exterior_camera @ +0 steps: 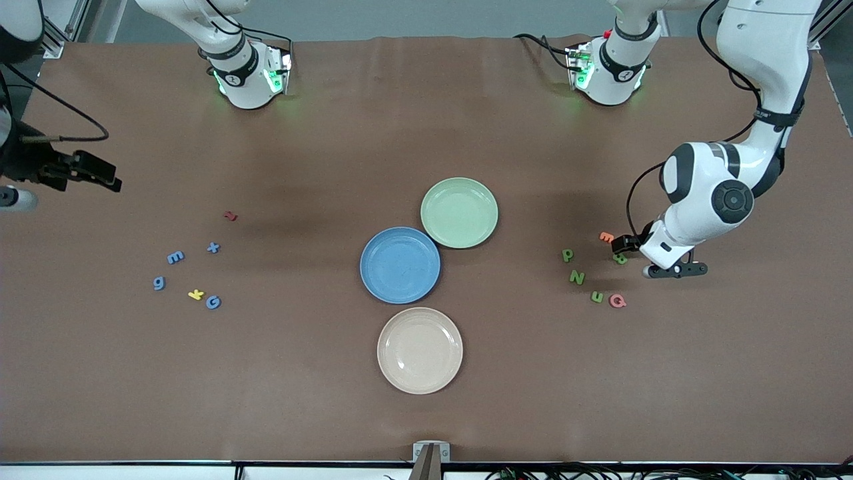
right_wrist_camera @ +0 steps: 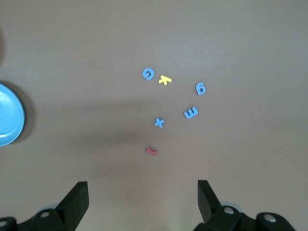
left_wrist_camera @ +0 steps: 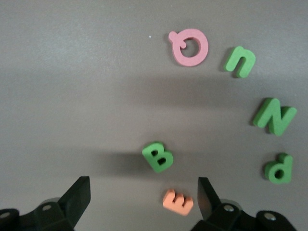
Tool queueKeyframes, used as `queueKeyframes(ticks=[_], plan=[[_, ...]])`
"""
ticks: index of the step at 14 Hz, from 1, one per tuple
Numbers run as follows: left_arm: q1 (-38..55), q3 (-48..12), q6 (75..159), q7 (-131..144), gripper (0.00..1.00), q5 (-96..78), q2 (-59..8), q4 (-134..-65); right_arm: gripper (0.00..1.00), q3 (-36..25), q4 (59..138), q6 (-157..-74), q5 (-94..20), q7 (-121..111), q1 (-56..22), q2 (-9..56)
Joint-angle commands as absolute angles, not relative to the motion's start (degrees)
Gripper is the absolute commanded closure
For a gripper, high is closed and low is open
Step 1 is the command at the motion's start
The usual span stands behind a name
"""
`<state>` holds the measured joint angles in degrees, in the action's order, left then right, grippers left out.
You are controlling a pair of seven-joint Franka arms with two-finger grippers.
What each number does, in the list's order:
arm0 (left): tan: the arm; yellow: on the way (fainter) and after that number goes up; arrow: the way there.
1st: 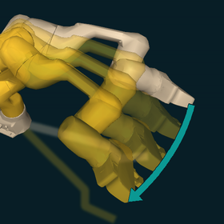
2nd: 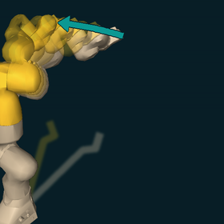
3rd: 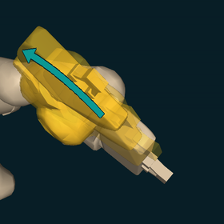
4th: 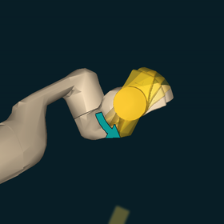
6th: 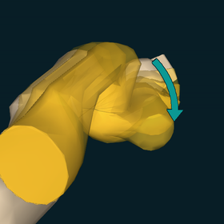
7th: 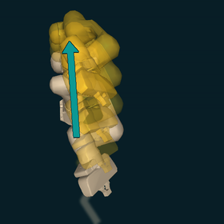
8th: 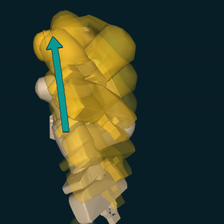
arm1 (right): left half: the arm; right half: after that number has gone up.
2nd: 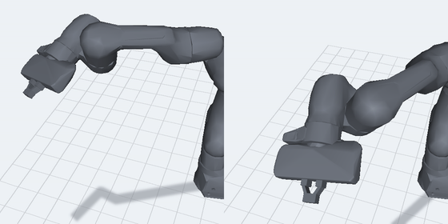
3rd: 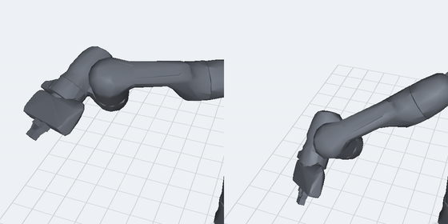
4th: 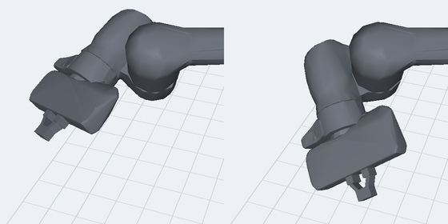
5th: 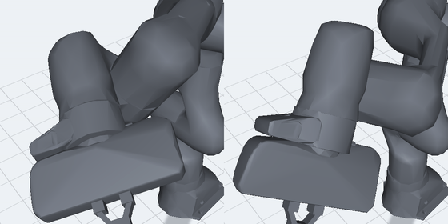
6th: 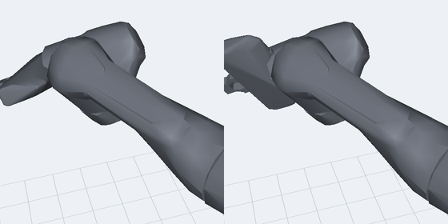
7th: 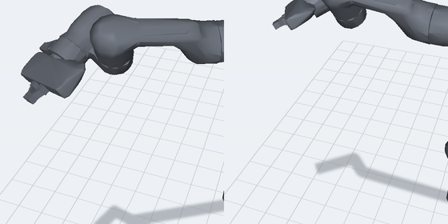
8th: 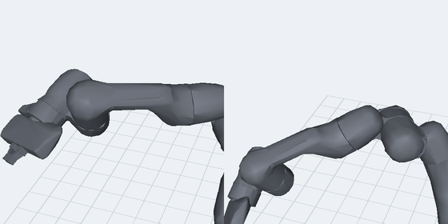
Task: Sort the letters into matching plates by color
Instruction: 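Reach the left gripper to the green B while the right gripper approaches blue letters, then grasp the green B with the left gripper while the right gripper grasps blue G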
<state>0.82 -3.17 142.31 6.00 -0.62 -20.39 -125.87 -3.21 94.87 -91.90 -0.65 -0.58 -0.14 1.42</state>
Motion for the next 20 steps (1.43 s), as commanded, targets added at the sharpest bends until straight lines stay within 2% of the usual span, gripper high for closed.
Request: queueKeyframes(ticks=[1, 7, 11, 13, 17, 20], plan=[[0.44, -3.34, 145.62, 6.59, 0.05, 0.35, -22.23, -126.03, 0.0, -2.64, 93.87, -94.03, 0.97, -1.23, 0.79, 4.56], [0.44, -3.34, 150.03, 6.59, 0.14, 0.35, -24.43, -126.56, 0.0, -2.46, 94.04, -96.15, -1.04, -0.53, 4.3, 9.13], [0.53, -3.34, 150.12, 6.59, 0.28, 0.35, -24.79, -126.65, 0.0, -2.55, 98.95, -105.44, -7.12, -0.62, 5.71, 11.42], [0.53, -3.34, 150.12, 6.59, 0.33, 0.35, -24.87, -127.0, 0.0, -2.46, 100.54, -111.15, -7.03, -0.53, 2.92, 12.38], [0.7, -3.43, 150.12, 6.59, 0.44, 0.35, -25.14, -127.09, 0.0, -2.55, 100.46, -118.11, -5.02, -0.61, 0.88, 19.23], [0.79, -3.43, 150.12, 6.59, 0.6, 0.35, -25.31, -127.09, 0.0, -2.55, 100.37, -120.66, -4.13, -0.35, 0.79, 23.19]])
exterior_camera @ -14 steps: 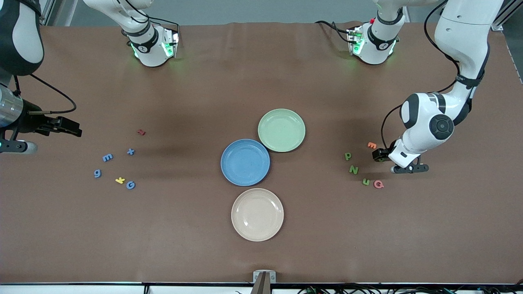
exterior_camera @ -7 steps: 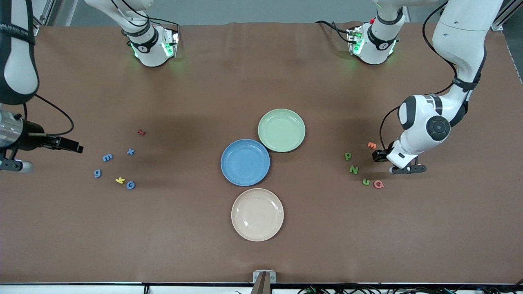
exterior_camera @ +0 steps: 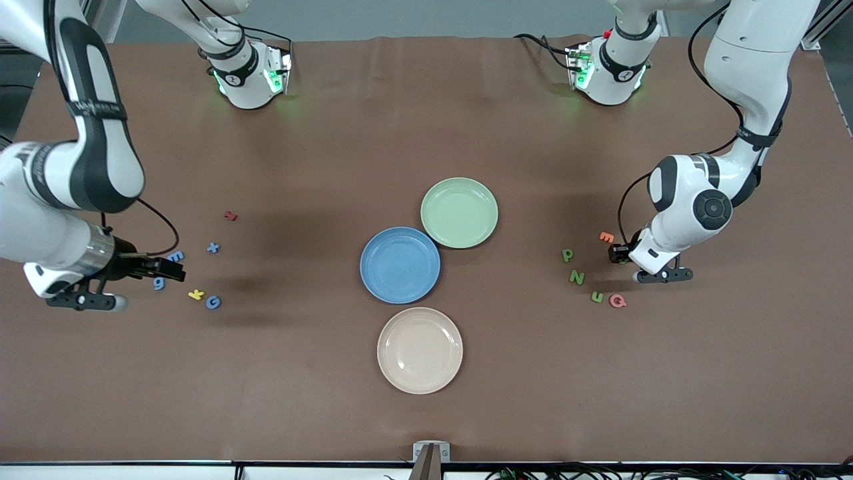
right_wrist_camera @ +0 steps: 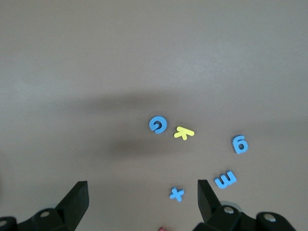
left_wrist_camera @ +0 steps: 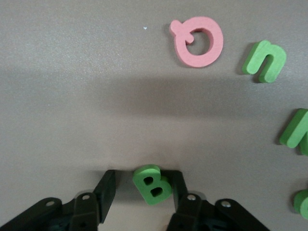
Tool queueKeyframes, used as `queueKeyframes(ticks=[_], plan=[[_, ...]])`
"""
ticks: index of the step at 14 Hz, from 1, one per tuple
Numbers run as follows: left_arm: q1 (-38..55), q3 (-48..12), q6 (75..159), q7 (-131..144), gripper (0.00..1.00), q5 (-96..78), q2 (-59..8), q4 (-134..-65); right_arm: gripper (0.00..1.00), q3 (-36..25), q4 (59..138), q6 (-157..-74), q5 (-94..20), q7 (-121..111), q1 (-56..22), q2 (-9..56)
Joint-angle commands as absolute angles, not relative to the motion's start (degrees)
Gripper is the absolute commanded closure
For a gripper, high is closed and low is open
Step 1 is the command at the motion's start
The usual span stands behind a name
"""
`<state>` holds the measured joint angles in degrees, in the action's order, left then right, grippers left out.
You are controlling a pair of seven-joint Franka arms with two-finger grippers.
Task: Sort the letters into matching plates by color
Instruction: 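Grasp the green B with the left gripper while the right gripper grasps blue G, then carry the green B onto the green plate while the right gripper lifts G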
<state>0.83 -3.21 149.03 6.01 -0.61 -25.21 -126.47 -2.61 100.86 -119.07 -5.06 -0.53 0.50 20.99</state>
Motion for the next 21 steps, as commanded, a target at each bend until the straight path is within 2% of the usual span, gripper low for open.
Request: queueKeyframes(ticks=[1, 3, 5, 9, 13, 15, 21], plan=[[0.79, -3.43, 150.12, 6.68, 0.65, 0.35, -25.49, -127.0, 0.0, -2.55, 100.46, -122.15, -4.13, -0.35, 0.88, 24.33], [0.79, -3.43, 150.12, 6.68, 0.78, 0.35, -25.4, -127.0, 0.03, -2.55, 100.46, -124.35, -4.13, -0.35, 0.79, 26.27], [1.05, -3.34, 150.12, 6.85, 0.83, 0.35, -25.14, -126.91, 0.03, -2.55, 100.46, -127.34, -4.13, -0.35, 0.7, 28.47], [1.14, -3.51, 146.45, 7.03, 0.83, 0.44, -21.46, -127.0, 0.23, -2.55, 100.55, -132.53, -4.13, -0.44, 0.53, 32.43], [5.43, -3.69, 134.42, 12.19, 0.83, 0.44, -14.08, -126.39, 0.26, -2.55, 100.98, -135.52, -4.13, -0.35, -0.09, 34.8], [8.86, -4.39, 131.5, 18.17, 0.83, 0.35, -11.35, -126.39, 0.26, -2.55, 102.39, -138.15, -4.13, -0.44, -0.18, 34.98], [9.93, -19.31, 129.99, 39.7, 0.83, 0.35, -11.95, -126.12, 0.26, -2.64, 104.93, -141.57, -4.04, -0.53, -0.97, 35.51]])
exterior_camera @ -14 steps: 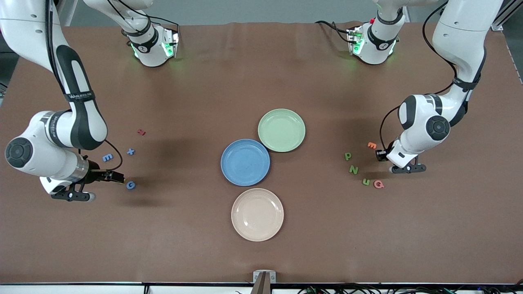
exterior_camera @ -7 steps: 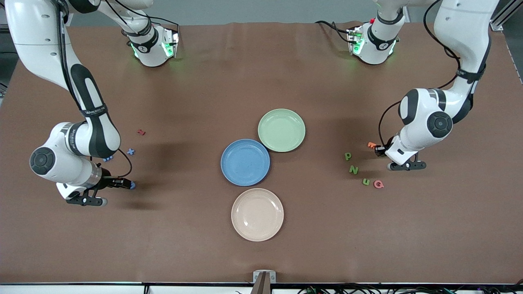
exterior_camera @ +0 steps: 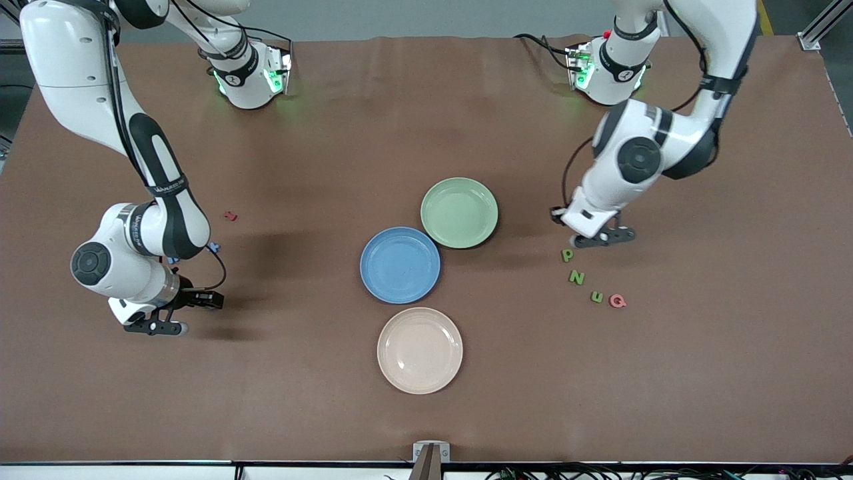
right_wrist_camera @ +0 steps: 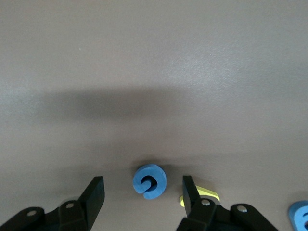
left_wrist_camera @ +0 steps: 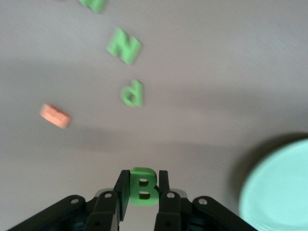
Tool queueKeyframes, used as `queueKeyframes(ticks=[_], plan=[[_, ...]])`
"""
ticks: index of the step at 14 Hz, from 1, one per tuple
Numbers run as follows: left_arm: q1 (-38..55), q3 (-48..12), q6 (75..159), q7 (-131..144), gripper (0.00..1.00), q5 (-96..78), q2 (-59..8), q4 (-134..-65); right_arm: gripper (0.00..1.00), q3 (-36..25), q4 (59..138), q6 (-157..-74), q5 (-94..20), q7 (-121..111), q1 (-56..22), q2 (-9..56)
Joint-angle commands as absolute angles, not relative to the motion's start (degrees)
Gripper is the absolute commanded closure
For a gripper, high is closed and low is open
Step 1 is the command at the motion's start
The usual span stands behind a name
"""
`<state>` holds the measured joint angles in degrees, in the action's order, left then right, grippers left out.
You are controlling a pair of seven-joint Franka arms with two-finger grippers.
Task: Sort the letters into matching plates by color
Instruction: 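Carry the green B onto the green plate while the right gripper lifts G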
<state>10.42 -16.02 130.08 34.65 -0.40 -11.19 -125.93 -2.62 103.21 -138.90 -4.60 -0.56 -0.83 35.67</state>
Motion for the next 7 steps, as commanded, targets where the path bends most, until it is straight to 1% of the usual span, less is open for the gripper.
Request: queueKeyframes(ticks=[1, 3, 7], plan=[[10.19, -21.34, 130.25, 42.51, 0.83, 0.35, -12.82, -125.86, 0.26, -2.72, 105.46, -143.07, -4.04, -0.53, -1.05, 36.03], [11.85, -23.55, 130.51, 47.26, 0.83, 0.35, -14.67, -124.9, 0.26, -2.72, 105.38, -143.44, -3.96, -0.53, -1.05, 36.56], [18.79, -23.47, 133.67, 54.91, 0.83, 0.35, -19.23, -122.53, 0.26, -2.72, 105.47, -143.53, -3.96, -0.53, -0.97, 36.83]])
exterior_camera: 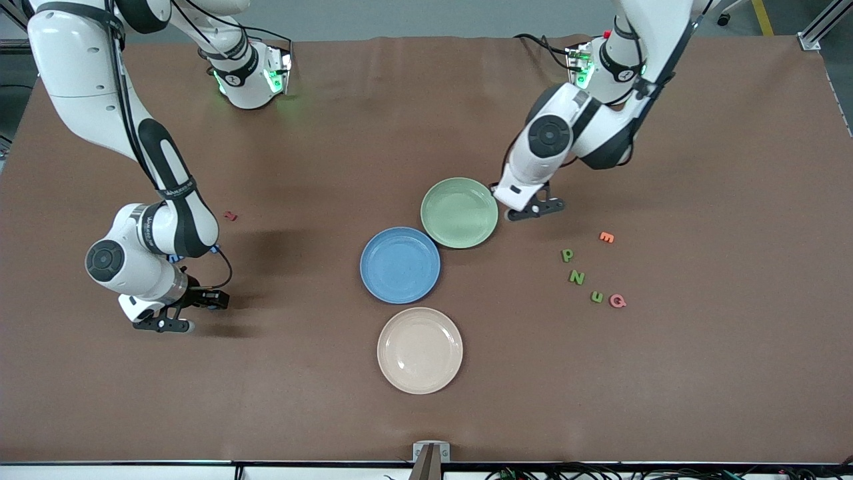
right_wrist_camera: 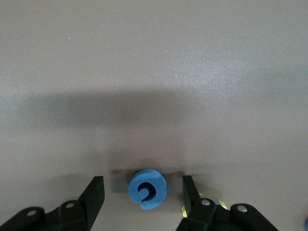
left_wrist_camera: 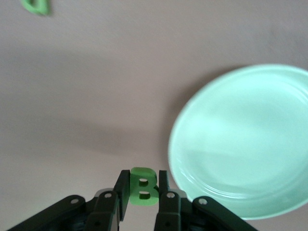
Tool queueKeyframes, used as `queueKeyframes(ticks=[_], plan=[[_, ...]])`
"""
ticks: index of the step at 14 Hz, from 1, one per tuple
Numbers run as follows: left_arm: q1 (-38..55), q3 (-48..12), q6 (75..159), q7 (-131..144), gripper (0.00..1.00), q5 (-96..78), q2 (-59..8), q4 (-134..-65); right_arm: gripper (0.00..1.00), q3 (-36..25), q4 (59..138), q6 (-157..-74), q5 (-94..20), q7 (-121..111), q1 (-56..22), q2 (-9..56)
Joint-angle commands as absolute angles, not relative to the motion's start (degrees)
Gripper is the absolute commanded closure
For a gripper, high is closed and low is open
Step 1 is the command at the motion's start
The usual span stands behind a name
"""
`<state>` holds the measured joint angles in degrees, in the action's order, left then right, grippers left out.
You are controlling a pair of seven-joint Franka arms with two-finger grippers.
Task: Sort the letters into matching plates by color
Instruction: 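Carry the green B onto the green plate while the right gripper lifts G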
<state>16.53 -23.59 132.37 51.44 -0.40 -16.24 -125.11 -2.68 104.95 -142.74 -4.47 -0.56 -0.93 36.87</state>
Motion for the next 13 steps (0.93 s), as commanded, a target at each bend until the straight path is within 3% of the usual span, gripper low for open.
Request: queueKeyframes(ticks=[1, 8, 10, 11, 12, 13], plan=[[19.85, -23.38, 134.2, 56.58, 0.83, 0.44, -20.81, -121.3, 0.28, -2.72, 105.47, -143.53, -3.96, -0.53, -0.88, 36.83], [23.9, -23.47, 138.08, 66.26, 0.82, 7.03, -28.56, -116.81, 0.36, -2.72, 105.47, -143.53, -3.16, -0.53, -0.79, 37.35], [24.43, -23.47, 138.16, 66.88, 0.77, 7.03, -28.83, -116.81, 0.42, -2.72, 105.47, -143.53, -2.9, -0.53, -0.7, 37.35], [24.35, -23.47, 138.16, 66.88, 0.52, 7.12, -28.83, -116.81, 0.47, -2.72, 105.47, -143.53, -2.81, -0.53, -0.7, 37.35], [24.35, -23.55, 138.16, 66.8, 0.15, 7.12, -28.83, -116.81, 0.53, -2.72, 105.47, -143.53, -2.81, -0.53, -0.79, 37.53], [24.17, -23.55, 138.08, 66.71, 0.07, 7.03, -28.57, -116.81, 0.61, -2.72, 105.47, -143.53, -2.81, -0.53, -0.79, 37.53]])
